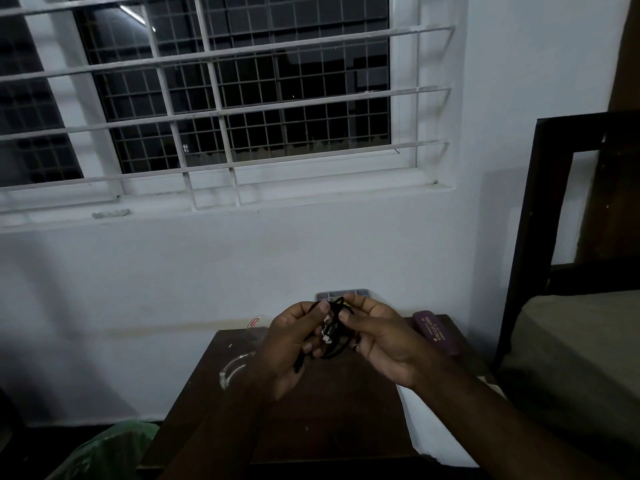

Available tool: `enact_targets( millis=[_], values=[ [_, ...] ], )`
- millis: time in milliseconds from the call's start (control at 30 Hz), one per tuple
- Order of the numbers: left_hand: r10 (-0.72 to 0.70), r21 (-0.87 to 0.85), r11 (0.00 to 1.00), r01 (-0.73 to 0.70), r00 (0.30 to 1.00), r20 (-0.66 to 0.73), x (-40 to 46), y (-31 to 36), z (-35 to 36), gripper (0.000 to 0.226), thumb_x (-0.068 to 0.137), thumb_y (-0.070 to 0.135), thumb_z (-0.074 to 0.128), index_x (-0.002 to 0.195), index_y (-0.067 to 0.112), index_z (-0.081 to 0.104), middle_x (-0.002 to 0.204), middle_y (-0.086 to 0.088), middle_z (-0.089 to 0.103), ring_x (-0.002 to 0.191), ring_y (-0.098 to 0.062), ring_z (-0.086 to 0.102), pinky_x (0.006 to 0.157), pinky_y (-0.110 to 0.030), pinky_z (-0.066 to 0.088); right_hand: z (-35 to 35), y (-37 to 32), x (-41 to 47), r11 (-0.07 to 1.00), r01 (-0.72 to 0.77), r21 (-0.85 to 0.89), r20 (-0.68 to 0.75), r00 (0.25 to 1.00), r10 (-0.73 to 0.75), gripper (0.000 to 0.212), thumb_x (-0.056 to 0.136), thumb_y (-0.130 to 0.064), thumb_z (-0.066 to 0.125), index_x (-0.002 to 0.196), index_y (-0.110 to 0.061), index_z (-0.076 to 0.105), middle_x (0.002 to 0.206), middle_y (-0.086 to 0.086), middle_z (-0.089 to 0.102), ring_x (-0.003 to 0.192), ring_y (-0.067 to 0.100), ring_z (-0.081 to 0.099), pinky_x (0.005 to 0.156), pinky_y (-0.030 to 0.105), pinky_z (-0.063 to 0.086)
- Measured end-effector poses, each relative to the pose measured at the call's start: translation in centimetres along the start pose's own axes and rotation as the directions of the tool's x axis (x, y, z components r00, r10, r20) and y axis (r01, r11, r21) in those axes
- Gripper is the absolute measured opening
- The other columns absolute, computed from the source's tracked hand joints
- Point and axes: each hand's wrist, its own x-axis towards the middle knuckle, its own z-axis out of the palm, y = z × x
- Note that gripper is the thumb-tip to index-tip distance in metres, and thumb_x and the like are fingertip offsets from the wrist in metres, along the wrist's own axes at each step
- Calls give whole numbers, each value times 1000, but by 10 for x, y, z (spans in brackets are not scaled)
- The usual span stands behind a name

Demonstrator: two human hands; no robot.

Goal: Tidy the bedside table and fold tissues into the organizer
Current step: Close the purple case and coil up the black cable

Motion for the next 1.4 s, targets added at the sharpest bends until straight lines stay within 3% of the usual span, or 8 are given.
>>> enact_targets(
  millis=[433,567,700,900,1033,1133,1267,1400],
  values=[
    [-56,-16,998,54,977,-207,28,-37,17,19,82,29,71,71,13,67,45,-1,50,37,-11,42,40,-23,42,-34,-2,5,847,-163,-505,12,980,196,31,77,-19,77,105,-12,67,115,19,69,109,29,67,89,44,52],
    [-187,-133,978,161,959,-211,51,-69,31,19,97,13,51,102,-3,60,84,-22,61,69,-28,57,63,-37,53,-68,-14,2,794,-157,-588,-188,981,55,36,74,-10,80,107,-15,67,104,13,73,89,24,73,67,36,62],
    [-345,59,931,359,923,-168,68,-106,45,34,91,0,53,125,4,54,118,-20,66,107,-33,65,76,-39,54,-102,-10,4,634,-336,-696,-540,827,-155,40,69,-6,83,101,-11,61,95,11,67,86,27,69,67,46,62],
    [-394,139,891,432,889,-234,96,-143,64,30,89,-6,52,118,1,58,114,-21,64,104,-29,63,93,-43,54,-130,-7,24,175,-513,-840,-542,791,-283,29,83,-23,70,104,-4,63,95,11,69,83,20,64,72,29,50],
    [-343,174,903,393,903,-258,107,-153,68,29,90,-7,45,106,7,65,100,-14,68,85,-19,66,64,-25,56,-139,-9,32,166,-552,-818,-575,770,-277,26,84,-22,63,104,-5,62,98,13,66,91,26,63,70,27,47],
    [-300,295,890,349,933,-198,111,-158,67,42,89,-10,40,117,7,65,114,-14,67,102,-25,66,89,-39,57,-142,-9,34,77,-538,-839,-536,795,-283,23,86,-20,56,101,-4,64,95,10,63,81,21,60,58,20,41],
    [-256,441,870,221,966,21,110,-155,65,50,87,-12,42,127,12,62,122,-10,67,110,-25,65,99,-44,51,-139,-7,39,-130,-516,-847,-476,843,-250,29,94,-18,49,115,-7,66,122,9,63,115,24,58,98,28,44],
    [112,804,569,-173,985,133,107,-153,50,40,92,4,56,132,9,58,134,-6,61,125,-18,54,107,-26,38,-138,-2,42,-165,-515,-841,-455,838,-301,26,93,-19,49,109,-8,66,115,15,63,107,30,58,80,29,43]
  ],
)
